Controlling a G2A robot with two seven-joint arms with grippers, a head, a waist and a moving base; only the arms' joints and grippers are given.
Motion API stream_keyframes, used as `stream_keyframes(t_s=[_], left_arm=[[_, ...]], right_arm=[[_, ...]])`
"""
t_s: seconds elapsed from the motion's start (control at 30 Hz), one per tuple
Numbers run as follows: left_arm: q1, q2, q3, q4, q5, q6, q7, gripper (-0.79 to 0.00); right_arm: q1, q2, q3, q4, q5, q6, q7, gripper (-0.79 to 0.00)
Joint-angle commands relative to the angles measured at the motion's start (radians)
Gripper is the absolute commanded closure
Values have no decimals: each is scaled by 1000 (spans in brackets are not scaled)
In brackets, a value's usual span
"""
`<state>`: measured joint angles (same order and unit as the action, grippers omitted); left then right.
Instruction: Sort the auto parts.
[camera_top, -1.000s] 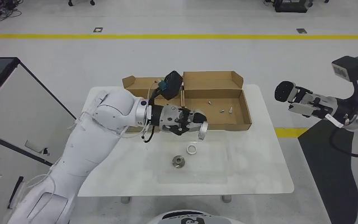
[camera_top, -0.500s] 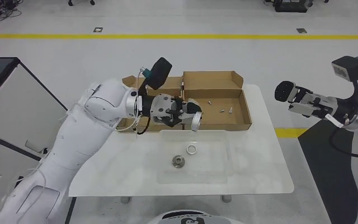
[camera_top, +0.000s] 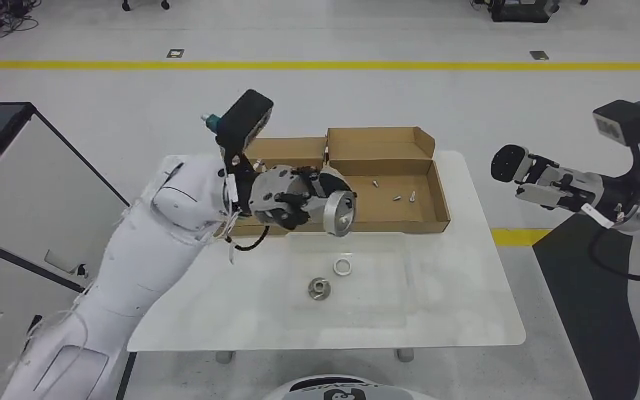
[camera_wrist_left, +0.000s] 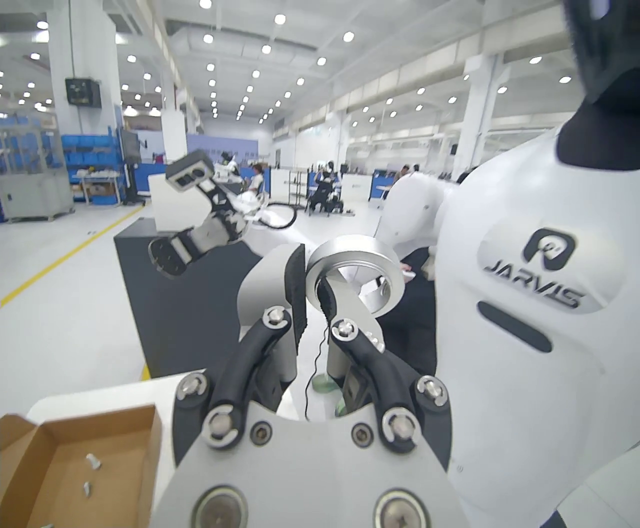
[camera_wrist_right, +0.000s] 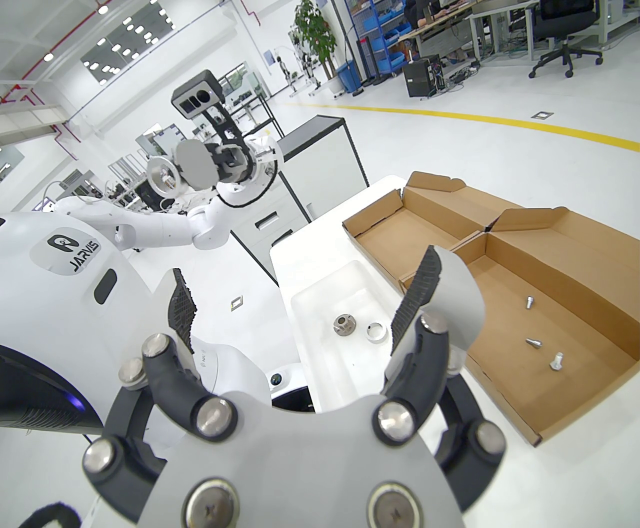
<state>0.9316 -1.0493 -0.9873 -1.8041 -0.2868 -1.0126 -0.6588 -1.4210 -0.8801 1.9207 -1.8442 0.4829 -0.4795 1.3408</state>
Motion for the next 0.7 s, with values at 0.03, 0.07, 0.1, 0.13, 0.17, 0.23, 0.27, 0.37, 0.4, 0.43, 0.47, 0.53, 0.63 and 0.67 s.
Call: stream_keyframes(t_s=[0.03,0.07,0.1,0.13,0.17,0.23,0.27,0.37,0.4,0.43,0.47,0.53,0.63,0.67], left_arm=[[11,-6,-9,-25,-74,0,4,0],[16,-10,-13,-36,-111,0,10,0],[21,-13,-18,-40,-137,0,4,0],[25,-18,-25,-49,-169,0,0,0],[31,-23,-30,-56,-206,0,-8,0],[43,-34,-44,-64,-278,0,-38,0],[50,-40,-51,-69,-322,0,-56,0],[72,-62,-82,-68,-454,0,-132,0],[81,-71,-91,-65,-496,0,-149,0],[87,-79,-96,-67,-530,0,-149,0],[90,-87,-102,-70,-550,0,-149,0],[98,-102,-107,-73,-583,0,-149,0],[105,-125,-112,-76,-634,0,-149,0],[106,-133,-115,-76,-646,0,-149,0]], right_arm=[[0,0,0,0,0,0,0,-785],[0,0,0,0,0,0,0,-785],[0,0,0,0,0,0,0,-785],[0,0,0,0,0,0,0,-785],[0,0,0,0,0,0,0,-785],[0,0,0,0,0,0,0,-785],[0,0,0,0,0,0,0,-785],[0,0,0,0,0,0,0,-785],[0,0,0,0,0,0,0,-785],[0,0,0,0,0,0,0,-785],[0,0,0,0,0,0,0,-785],[0,0,0,0,0,0,0,-785],[0,0,0,0,0,0,0,-785],[0,0,0,0,0,0,0,-785]])
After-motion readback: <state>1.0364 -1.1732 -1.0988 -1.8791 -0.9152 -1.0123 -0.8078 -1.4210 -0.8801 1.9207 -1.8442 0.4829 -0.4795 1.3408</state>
